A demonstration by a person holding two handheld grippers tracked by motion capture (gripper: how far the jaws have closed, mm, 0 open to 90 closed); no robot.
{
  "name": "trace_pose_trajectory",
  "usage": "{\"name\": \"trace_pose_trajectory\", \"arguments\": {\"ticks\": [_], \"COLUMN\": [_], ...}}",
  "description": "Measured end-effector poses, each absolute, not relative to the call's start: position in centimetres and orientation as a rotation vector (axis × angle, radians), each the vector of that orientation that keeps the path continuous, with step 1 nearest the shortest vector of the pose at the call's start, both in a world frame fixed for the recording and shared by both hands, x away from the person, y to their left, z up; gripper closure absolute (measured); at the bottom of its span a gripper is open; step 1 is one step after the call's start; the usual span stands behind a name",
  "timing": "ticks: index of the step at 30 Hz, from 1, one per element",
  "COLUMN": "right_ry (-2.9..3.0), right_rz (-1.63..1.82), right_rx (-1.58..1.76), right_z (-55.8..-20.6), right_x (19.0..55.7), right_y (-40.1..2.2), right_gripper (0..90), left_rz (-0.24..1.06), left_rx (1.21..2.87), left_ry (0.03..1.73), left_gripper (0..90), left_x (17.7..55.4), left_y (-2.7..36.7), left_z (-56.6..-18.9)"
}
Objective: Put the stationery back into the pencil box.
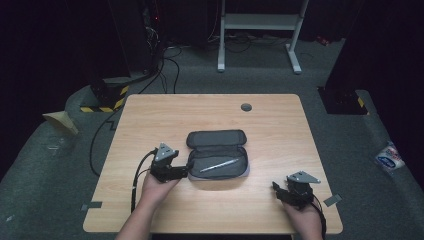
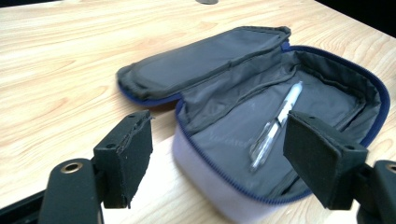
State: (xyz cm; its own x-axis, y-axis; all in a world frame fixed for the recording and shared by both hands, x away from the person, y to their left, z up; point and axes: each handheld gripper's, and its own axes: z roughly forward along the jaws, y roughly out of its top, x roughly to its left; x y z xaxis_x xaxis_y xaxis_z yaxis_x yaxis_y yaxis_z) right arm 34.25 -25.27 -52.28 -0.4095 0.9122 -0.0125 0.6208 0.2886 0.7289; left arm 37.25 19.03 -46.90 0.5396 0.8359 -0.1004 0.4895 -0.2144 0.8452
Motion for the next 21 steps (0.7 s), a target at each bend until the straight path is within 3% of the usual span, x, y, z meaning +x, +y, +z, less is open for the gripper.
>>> {"name": "trace_pose_trajectory", "arguments": {"ticks": [10, 16, 21], "right_ry": [2.133, 2.135, 2.135], "right_rz": [0.912, 0.915, 0.916], "right_rx": [1.374, 1.363, 1.359], "right_z": [-52.3, -52.3, -52.3], "right_x": [34.2, 34.4, 34.4], "right_y": [-25.3, -25.3, -25.3], "right_gripper": [37.4, 37.4, 37.4], "left_rz": [0.514, 0.517, 0.529], "left_rx": [1.862, 1.922, 1.995], "left_ry": [1.229, 1.407, 1.435], "left_gripper": [22.3, 12.6, 7.7], "left_x": [36.1, 35.4, 34.1], "left_y": [24.0, 26.8, 27.5], "left_z": [-48.4, -51.0, -52.3]}}
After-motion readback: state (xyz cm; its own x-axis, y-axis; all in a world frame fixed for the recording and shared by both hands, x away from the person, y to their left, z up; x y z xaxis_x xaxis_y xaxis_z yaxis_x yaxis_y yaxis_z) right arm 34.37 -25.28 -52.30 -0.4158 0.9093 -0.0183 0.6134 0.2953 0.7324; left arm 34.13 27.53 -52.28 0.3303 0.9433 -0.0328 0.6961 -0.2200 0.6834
